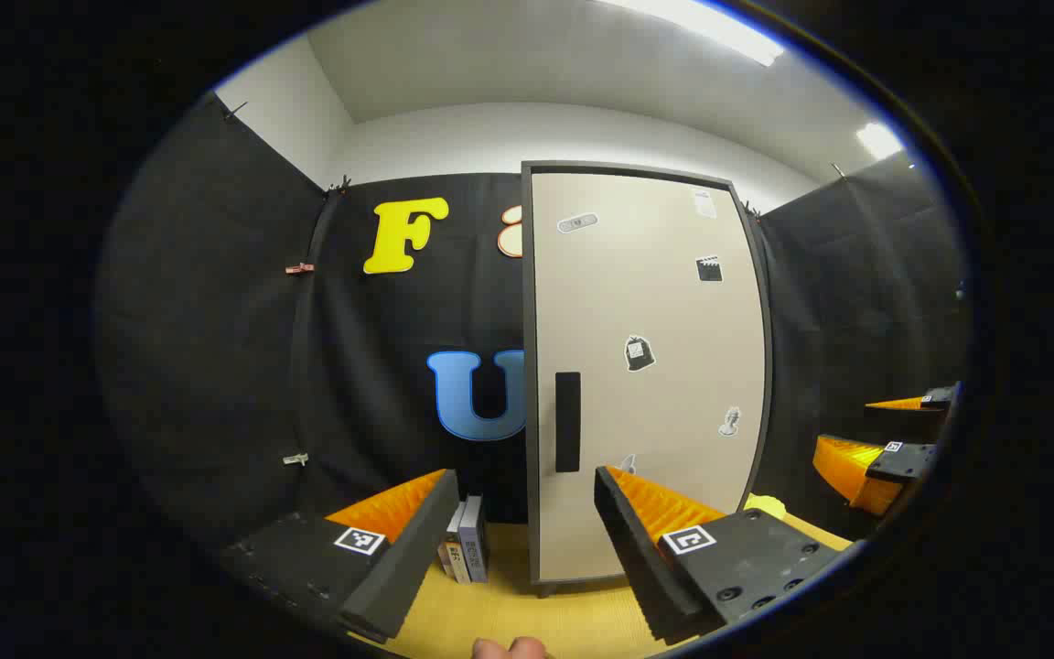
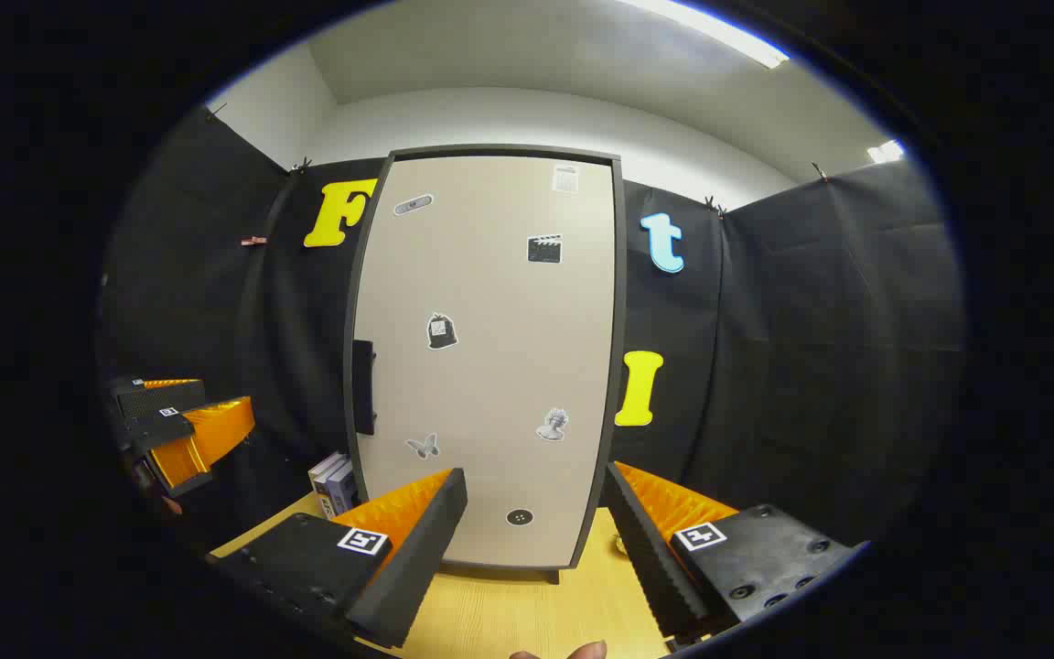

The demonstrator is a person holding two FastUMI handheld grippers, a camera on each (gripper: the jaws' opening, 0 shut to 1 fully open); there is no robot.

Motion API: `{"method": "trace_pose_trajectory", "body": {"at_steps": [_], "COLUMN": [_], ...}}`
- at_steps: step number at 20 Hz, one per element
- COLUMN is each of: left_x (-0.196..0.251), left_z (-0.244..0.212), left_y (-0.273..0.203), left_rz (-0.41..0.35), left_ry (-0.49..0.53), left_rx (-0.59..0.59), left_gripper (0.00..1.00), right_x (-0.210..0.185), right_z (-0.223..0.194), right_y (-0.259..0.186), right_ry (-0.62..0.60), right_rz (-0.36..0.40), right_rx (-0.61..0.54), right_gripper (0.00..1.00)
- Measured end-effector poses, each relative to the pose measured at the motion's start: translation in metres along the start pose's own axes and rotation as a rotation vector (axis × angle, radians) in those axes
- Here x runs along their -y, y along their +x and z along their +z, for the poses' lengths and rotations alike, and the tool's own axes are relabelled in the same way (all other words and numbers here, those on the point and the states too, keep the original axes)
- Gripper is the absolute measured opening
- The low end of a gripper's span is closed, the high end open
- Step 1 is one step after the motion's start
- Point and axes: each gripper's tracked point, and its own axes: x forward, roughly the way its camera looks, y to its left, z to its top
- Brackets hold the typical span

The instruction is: Open the cabinet door with the right hand, grasp the bottle in the cabinet with the left hand and place it on the coaster, then close the cabinet door with the right hand.

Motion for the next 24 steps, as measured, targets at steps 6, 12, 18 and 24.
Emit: {"method": "trace_pose_trajectory", "body": {"at_steps": [6,12,18,24], "left_x": [-0.012,-0.015,-0.016,-0.024], "left_z": [-0.001,-0.001,0.001,0.0], "left_y": [-0.001,0.001,0.001,-0.003], "left_rz": [0.012,0.008,0.001,0.008], "left_ry": [0.019,0.018,0.03,0.049], "left_rx": [0.002,-0.001,0.006,0.005], "left_gripper": [0.94,0.94,0.94,0.94], "right_x": [-0.009,-0.013,-0.012,-0.022], "right_z": [0.004,0.006,0.005,0.006], "right_y": [0.002,0.002,0.0,0.0], "right_ry": [0.022,0.028,0.03,0.034], "right_rz": [-0.002,-0.003,-0.008,0.011], "right_rx": [0.011,0.013,0.006,0.003], "right_gripper": [0.98,0.98,0.98,0.98]}}
